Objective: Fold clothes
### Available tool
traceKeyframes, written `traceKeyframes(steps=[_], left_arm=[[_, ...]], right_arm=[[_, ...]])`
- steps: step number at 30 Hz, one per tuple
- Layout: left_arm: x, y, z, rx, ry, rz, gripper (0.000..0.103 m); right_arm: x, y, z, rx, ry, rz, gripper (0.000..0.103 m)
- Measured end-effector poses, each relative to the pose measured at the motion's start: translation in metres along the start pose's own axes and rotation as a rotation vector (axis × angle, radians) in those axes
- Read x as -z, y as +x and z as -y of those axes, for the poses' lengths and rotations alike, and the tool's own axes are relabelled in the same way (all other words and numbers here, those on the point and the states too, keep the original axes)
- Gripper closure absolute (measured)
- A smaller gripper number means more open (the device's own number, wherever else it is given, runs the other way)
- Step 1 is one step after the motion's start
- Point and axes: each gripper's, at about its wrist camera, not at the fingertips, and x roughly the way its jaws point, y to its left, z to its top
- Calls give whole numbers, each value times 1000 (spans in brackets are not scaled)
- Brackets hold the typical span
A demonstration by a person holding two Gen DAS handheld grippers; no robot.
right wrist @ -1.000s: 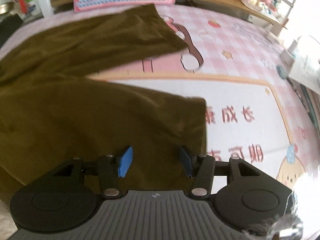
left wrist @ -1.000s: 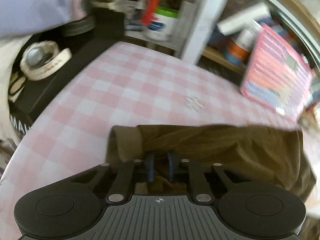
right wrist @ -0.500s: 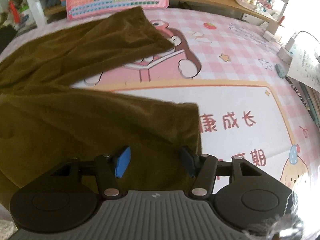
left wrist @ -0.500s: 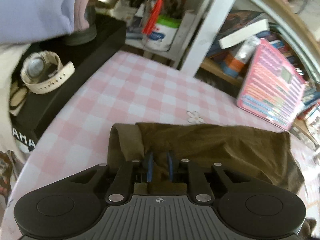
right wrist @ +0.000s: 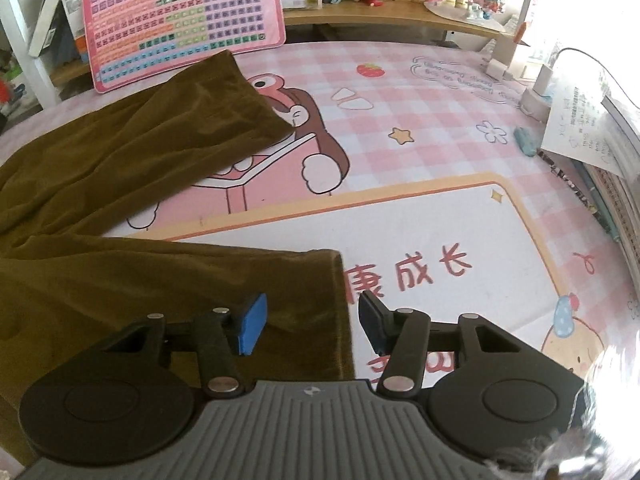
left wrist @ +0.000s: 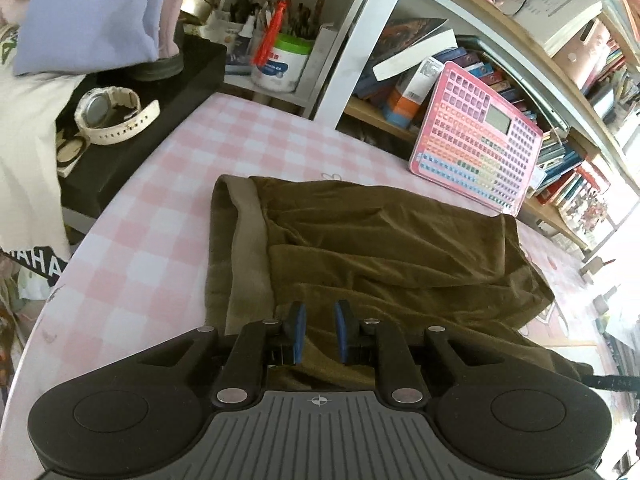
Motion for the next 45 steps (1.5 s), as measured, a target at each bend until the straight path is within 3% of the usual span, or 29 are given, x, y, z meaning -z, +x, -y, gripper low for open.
traceKeyframes(steps=[6, 13, 15, 22, 26, 28, 30, 35, 39, 43, 45], left_arm=[[10, -4, 2, -11, 5, -10, 85], [14, -15, 2, -42, 12, 4, 85], [17, -19, -3, -58, -4, 3, 85], [25, -30, -16, -87, -47, -12, 85], [26, -30, -17, -83, -56, -15, 84], [25, -27, -16, -87, -47, -14, 65], [25, -27, -15, -97, -34, -6, 58], [24, -20, -17, -93, -17, -21, 59], [28, -11, -21, -71, -22, -42, 66], [31, -14, -28, -77, -31, -28, 97], [32, -18, -30, -72, -27, -15, 99]], right_arm=[[-2, 5, -4, -20, -4, 0, 70], [-12, 24, -9, 35, -43, -27, 71], [-14, 30, -8, 35, -53, -39, 77], [-36, 46, -3, 65, -71, -14, 77], [-45, 52, -2, 99, -90, -10, 65], [-43, 45, -3, 97, -98, 3, 61], [-39, 36, -4, 82, -98, 23, 53], [-17, 13, -13, 14, -72, 37, 51], [8, 1, -21, -18, -57, 20, 51], [29, 3, -23, -10, -48, -23, 51], [36, 5, -22, -10, -44, -25, 50]])
